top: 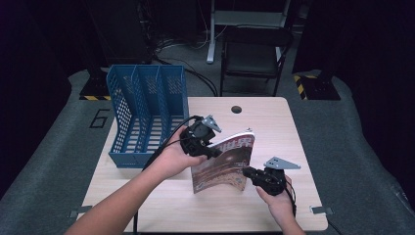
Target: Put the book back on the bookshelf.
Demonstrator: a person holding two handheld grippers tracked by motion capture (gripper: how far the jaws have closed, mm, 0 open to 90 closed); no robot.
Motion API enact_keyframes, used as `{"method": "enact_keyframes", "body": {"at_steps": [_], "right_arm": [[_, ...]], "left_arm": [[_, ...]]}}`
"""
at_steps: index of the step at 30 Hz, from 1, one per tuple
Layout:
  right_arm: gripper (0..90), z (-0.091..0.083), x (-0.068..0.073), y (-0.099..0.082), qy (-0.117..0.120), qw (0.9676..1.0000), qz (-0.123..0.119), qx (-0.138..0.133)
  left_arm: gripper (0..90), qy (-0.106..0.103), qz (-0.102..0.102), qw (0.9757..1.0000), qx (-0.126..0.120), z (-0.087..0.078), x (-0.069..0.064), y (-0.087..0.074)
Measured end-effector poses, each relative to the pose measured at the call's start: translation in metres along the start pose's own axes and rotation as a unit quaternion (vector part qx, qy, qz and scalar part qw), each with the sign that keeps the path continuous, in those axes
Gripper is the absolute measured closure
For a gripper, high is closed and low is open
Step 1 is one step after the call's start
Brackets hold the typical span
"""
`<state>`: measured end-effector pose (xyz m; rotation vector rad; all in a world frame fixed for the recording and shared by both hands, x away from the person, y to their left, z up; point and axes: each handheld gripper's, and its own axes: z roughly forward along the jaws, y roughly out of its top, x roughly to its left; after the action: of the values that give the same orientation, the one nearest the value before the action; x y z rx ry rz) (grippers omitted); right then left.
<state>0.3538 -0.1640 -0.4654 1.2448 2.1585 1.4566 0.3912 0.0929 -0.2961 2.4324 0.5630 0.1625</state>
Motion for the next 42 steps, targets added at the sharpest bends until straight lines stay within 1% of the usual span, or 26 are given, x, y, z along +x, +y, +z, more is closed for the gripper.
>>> {"method": "enact_keyframes", "body": {"at_steps": [1, 5, 8, 9, 11, 14, 16, 21, 22, 25, 29, 30, 32, 36, 38, 40, 42], "right_arm": [[79.7, 0.0001, -0.0004, 0.0001, 0.000, 1.0000, -0.003, -0.001], [79.6, 0.0003, -0.0012, 0.0001, -0.001, 1.0000, -0.001, 0.000], [79.6, 0.0003, -0.0011, 0.0002, -0.001, 1.0000, -0.001, 0.000], [79.6, 0.0003, -0.0011, 0.0002, -0.001, 1.0000, -0.001, 0.000], [79.6, 0.0002, -0.0011, 0.0002, -0.001, 1.0000, -0.001, 0.001], [79.4, 0.0003, -0.0011, 0.0002, -0.001, 1.0000, -0.002, 0.001], [79.3, 0.0003, -0.0012, 0.0002, -0.001, 1.0000, -0.002, 0.001], [79.1, 0.0003, -0.0011, 0.0003, 0.000, 1.0000, -0.002, 0.001], [79.1, 0.0003, -0.0013, 0.0003, 0.000, 1.0000, -0.003, 0.001], [79.1, 0.0004, -0.0014, 0.0004, 0.000, 1.0000, -0.002, 0.001], [79.0, 0.0004, -0.0014, 0.0005, 0.000, 1.0000, -0.002, 0.001], [79.0, 0.0004, -0.0014, 0.0005, 0.000, 1.0000, -0.003, 0.001], [78.9, 0.0004, -0.0015, 0.0004, 0.001, 1.0000, -0.003, 0.001], [78.3, 0.0005, -0.0015, 0.0004, 0.001, 1.0000, -0.001, 0.000], [77.7, 0.0003, -0.0020, 0.0004, 0.001, 1.0000, 0.001, 0.002], [77.4, 0.0005, -0.0023, 0.0003, 0.002, 1.0000, 0.002, -0.001], [77.2, 0.0007, -0.0022, 0.0003, 0.003, 1.0000, 0.003, -0.002]], "left_arm": [[78.5, -0.001, -0.001, 1.0000, 0.001, 0.0003, -0.0002, 0.0004], [79.5, -0.004, 0.003, 0.9999, 0.011, 0.0013, -0.0005, 0.0025], [79.7, -0.002, 0.005, 0.9998, 0.018, 0.0027, 0.0001, 0.0039], [80.0, 0.001, 0.008, 0.9998, 0.020, 0.0033, 0.0001, 0.0042], [80.9, -0.002, 0.012, 0.9995, 0.028, 0.0031, 0.0000, 0.0053], [82.2, 0.006, 0.016, 0.9994, 0.031, 0.0028, -0.0003, 0.0059], [82.6, 0.002, 0.016, 0.9994, 0.032, 0.0027, 0.0007, 0.0059], [83.1, 0.002, 0.015, 0.9994, 0.032, 0.0025, 0.0019, 0.0058], [83.1, 0.000, 0.019, 0.9992, 0.035, 0.0023, 0.0022, 0.0062], [83.3, -0.001, 0.020, 0.9991, 0.037, 0.0024, 0.0015, 0.0066], [83.5, 0.005, 0.022, 0.9991, 0.035, 0.0024, 0.0021, 0.0064], [83.5, 0.007, 0.019, 0.9993, 0.030, 0.0028, 0.0027, 0.0054], [83.6, 0.002, 0.016, 0.9995, 0.028, 0.0027, 0.0041, 0.0048], [83.6, 0.003, 0.015, 0.9995, 0.028, 0.0027, 0.0043, 0.0049], [83.6, 0.003, 0.012, 0.9996, 0.026, 0.0027, 0.0045, 0.0045], [83.7, 0.011, 0.007, 0.9997, 0.022, 0.0027, 0.0047, 0.0039], [83.7, 0.013, 0.001, 0.9997, 0.020, 0.0029, 0.0051, 0.0034]]}}
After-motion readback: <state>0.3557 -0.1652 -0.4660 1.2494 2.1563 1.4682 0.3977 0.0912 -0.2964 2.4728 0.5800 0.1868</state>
